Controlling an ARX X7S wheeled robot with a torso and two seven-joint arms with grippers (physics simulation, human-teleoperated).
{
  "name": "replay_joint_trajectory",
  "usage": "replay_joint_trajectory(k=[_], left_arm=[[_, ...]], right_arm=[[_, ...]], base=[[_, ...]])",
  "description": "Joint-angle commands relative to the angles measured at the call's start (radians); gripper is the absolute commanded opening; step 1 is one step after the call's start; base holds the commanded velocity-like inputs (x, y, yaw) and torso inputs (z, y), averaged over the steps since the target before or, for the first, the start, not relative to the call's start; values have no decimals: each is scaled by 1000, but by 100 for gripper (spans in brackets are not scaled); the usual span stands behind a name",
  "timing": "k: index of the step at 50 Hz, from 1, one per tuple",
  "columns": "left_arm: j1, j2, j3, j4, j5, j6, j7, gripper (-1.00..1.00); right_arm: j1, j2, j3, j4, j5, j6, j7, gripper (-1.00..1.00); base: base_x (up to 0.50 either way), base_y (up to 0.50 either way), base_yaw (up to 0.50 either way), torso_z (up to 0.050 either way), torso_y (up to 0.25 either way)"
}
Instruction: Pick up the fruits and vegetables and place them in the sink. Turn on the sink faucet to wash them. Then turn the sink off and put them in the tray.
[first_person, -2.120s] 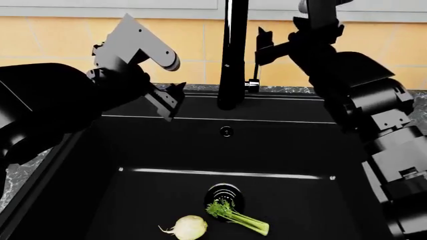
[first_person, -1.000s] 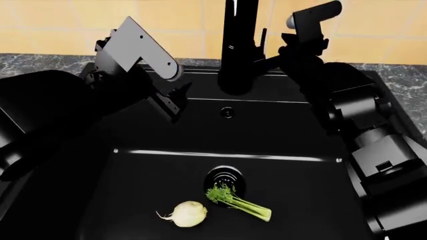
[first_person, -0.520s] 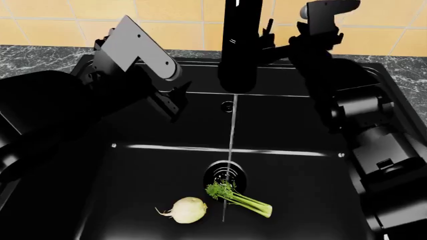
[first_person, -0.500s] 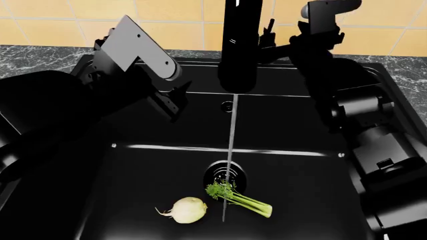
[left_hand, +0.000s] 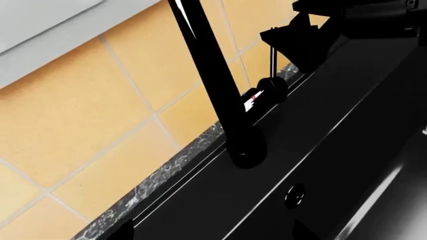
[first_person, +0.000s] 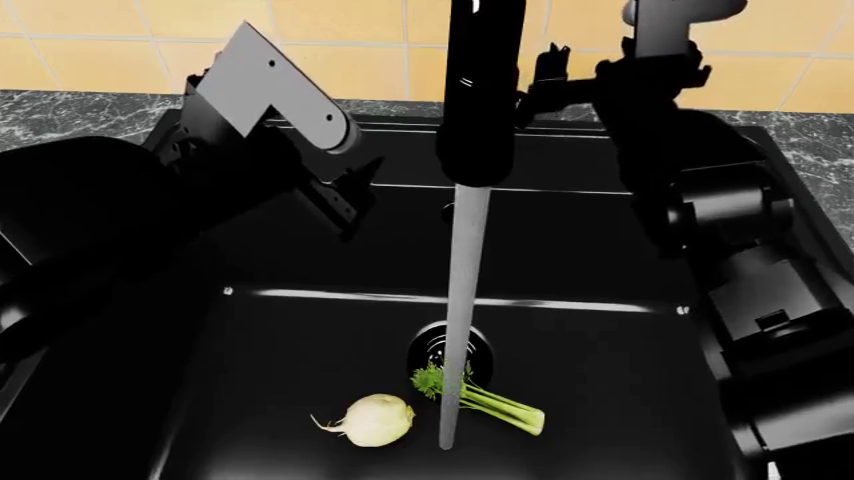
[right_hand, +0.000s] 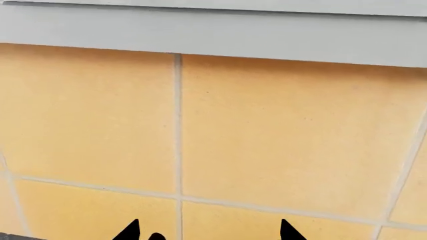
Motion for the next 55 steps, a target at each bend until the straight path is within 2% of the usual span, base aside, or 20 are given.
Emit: replay_joint_trajectory(k=[1,9,20,55], left_arm=[[-5,1,-2,-1,-4,-4,-3,100],[-3,1,-1,-3,-2,0,0,100],[-4,-3,-2,1,-6,-2,-1,100],[-3,-3,-3,4,-18,-9,-7,100]], right_arm=[[2,37,29,-22,-27,5,69,100],[-7,104,33,-204,-18,42,125,100],[-33,172,45,-349,-6,79,196,100],[-67,167,48,-316,2,96,205,100]], base=[[0,0,0,0,0],[0,0,0,0,0],[0,0,0,0,0],[0,0,0,0,0]])
